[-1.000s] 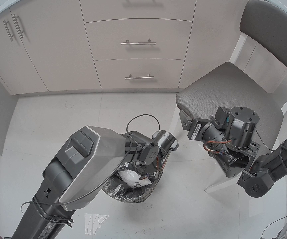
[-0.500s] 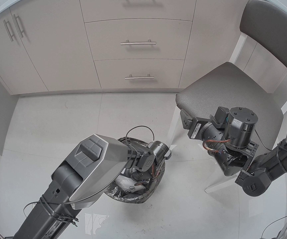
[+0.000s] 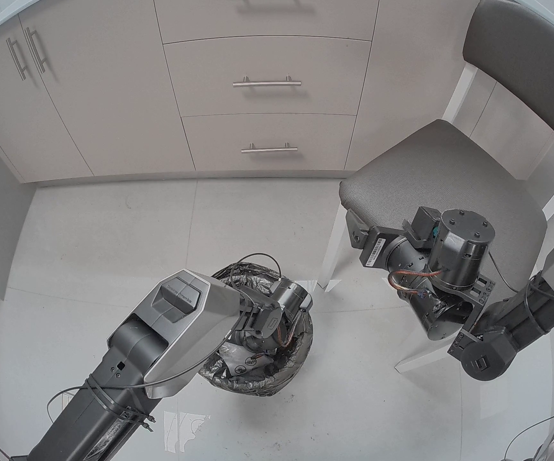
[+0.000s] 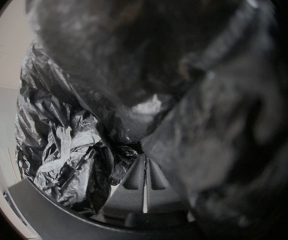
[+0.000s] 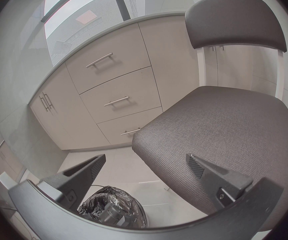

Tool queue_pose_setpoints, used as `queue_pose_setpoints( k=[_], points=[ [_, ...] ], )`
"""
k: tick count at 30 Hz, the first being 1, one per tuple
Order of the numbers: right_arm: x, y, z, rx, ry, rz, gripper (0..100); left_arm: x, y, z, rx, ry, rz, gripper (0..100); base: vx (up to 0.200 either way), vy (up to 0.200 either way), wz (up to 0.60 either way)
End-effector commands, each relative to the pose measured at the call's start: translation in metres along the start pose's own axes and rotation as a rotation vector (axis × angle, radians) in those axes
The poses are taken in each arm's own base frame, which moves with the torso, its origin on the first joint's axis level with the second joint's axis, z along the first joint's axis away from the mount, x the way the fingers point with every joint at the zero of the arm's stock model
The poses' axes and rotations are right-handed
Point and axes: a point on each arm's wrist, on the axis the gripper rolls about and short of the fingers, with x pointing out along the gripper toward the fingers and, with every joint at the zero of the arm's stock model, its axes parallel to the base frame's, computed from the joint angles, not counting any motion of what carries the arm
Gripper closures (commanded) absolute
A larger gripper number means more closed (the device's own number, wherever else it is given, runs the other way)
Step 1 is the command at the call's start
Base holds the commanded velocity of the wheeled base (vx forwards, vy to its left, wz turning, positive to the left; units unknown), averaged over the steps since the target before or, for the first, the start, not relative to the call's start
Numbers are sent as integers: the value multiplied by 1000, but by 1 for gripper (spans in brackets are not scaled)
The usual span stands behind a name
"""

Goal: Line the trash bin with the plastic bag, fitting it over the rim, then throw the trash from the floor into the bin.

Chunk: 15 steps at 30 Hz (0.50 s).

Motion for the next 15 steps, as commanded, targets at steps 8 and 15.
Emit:
queue_pose_setpoints(
  k=[8,15],
  points=[
    [3,-2,-4,-14,-7,-6,0,26,-8,-16,40,26,11,100,0,0,0],
    [3,-2,-4,-13,-9,-5,0,35,-13,-20,72,2,5,100,0,0,0]
  ],
)
